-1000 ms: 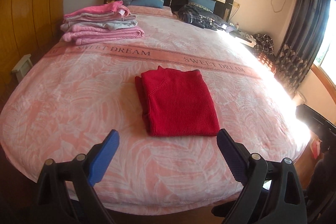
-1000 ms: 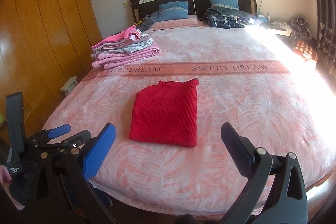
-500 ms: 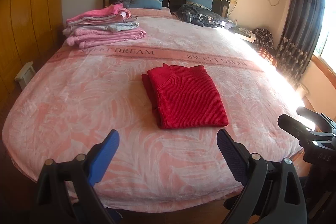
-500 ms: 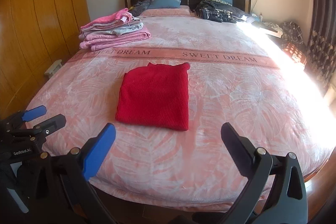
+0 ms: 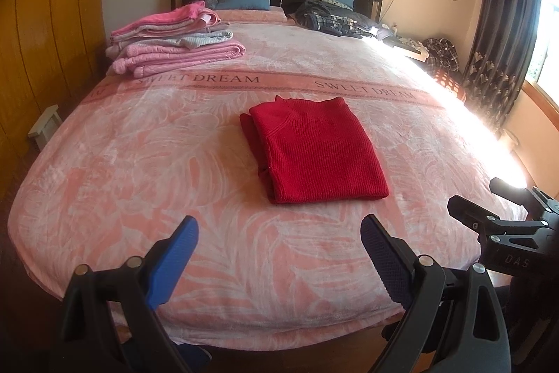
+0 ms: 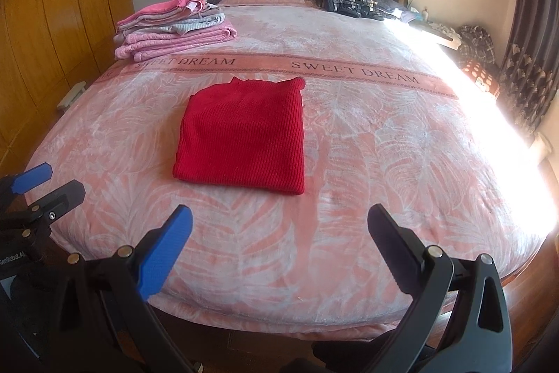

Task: Fold small clothes

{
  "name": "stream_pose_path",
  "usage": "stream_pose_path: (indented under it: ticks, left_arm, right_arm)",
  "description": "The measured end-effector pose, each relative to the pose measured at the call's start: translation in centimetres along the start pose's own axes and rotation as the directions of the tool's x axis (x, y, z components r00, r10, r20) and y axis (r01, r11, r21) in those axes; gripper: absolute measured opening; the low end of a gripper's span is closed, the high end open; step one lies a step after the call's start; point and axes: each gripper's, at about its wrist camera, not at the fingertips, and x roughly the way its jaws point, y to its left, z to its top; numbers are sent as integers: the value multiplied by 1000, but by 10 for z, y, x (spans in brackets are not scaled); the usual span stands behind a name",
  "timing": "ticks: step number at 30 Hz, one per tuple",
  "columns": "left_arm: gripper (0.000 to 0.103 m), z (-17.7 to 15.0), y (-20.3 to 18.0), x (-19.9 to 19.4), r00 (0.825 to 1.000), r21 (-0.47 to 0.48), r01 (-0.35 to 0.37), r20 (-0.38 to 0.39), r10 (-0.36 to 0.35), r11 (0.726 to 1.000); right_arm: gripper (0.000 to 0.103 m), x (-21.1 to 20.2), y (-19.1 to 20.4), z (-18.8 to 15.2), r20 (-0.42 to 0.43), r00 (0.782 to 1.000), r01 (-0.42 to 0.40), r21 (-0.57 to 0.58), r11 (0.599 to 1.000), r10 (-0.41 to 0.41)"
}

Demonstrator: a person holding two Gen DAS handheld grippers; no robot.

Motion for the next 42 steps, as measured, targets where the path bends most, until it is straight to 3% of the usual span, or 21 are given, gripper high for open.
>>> stream_pose_path:
  ticks: [16, 25, 42]
  left_arm:
    - [94, -6, -8, 11, 998, 20, 2, -56, -1, 1000]
    - [94, -7, -7, 13, 998, 23, -7, -57, 8, 1000]
    - [94, -6, -6, 14, 998, 19, -5, -60, 6, 1000]
  right_arm:
    - [100, 7, -9, -5, -44, 999, -1, 49, 999, 3]
    - [100, 6, -8, -6, -30, 999, 29, 51, 998, -28]
    - [100, 6, -11, -4, -43, 999, 12, 84, 996, -8]
